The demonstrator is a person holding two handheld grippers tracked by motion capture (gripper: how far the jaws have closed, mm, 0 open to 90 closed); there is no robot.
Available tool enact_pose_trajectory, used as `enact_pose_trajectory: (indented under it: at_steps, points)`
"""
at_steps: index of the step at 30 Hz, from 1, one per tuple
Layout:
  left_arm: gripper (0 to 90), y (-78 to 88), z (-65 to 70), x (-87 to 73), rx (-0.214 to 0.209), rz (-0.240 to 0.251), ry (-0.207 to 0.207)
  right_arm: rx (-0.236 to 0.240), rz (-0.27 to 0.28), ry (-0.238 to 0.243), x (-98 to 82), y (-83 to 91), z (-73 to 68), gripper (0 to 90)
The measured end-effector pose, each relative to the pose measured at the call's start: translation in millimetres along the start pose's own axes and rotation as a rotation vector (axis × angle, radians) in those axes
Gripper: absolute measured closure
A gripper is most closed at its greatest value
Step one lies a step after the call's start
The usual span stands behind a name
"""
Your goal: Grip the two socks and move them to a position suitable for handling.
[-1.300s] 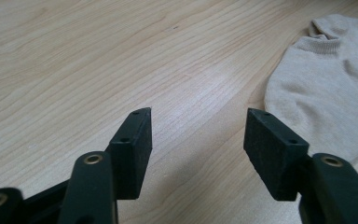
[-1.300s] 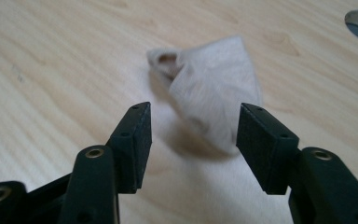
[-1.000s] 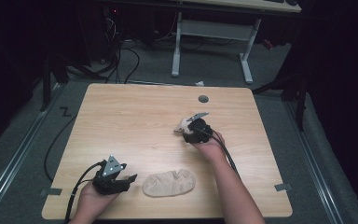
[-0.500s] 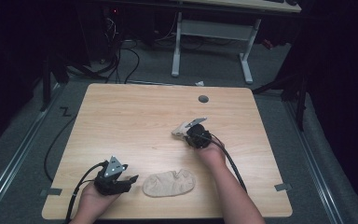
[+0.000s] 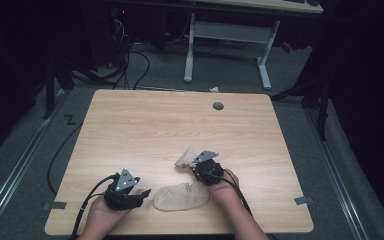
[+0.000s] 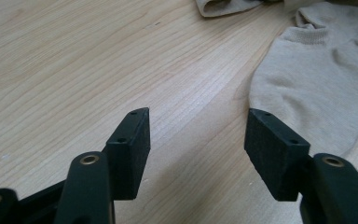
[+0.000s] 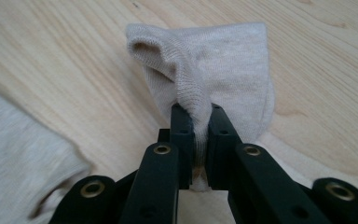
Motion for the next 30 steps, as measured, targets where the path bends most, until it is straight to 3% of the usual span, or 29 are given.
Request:
enact_pose_trajectory:
  at_steps: [5, 9, 16, 20, 26, 30]
  points:
    - [41.2, -2.3, 4.0, 1.0, -0.006, 0.003, -0.013, 0.006, 0.039, -0.011, -1.0, 7.6, -1.7, 83.6]
    - [41.1, -5.5, 5.5, 2.3, -0.008, 0.0, -0.013, 0.032, 0.115, -0.035, 2.3, 21.4, -1.4, 83.6]
    - [39.9, -6.5, 10.8, 6.5, 0.005, 0.029, -0.019, 0.065, 0.166, -0.007, 4.8, 33.0, -13.9, 83.5]
    - [38.7, -9.8, 14.3, 9.5, -0.001, 0.05, 0.007, 0.087, 0.217, 0.004, 9.7, 40.9, -21.1, 83.3]
    - [37.2, -14.1, 23.4, 17.7, -0.023, 0.085, 0.012, 0.1, 0.24, 0.009, 14.9, 43.0, -26.0, 83.2]
    - [36.1, -15.5, 29.1, 23.3, -0.048, 0.117, 0.054, 0.121, 0.259, 0.027, 19.2, 44.1, -33.4, 83.2]
Point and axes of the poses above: each handheld gripper's, and its own axes: y roughly backward along the jaws, x roughly out of its top, z roughly to its right, the point moved 1 cm from there along -y, roughly forward along the jaws, and after that the axes turned 5 degrees about x, right-handed, at the moved point
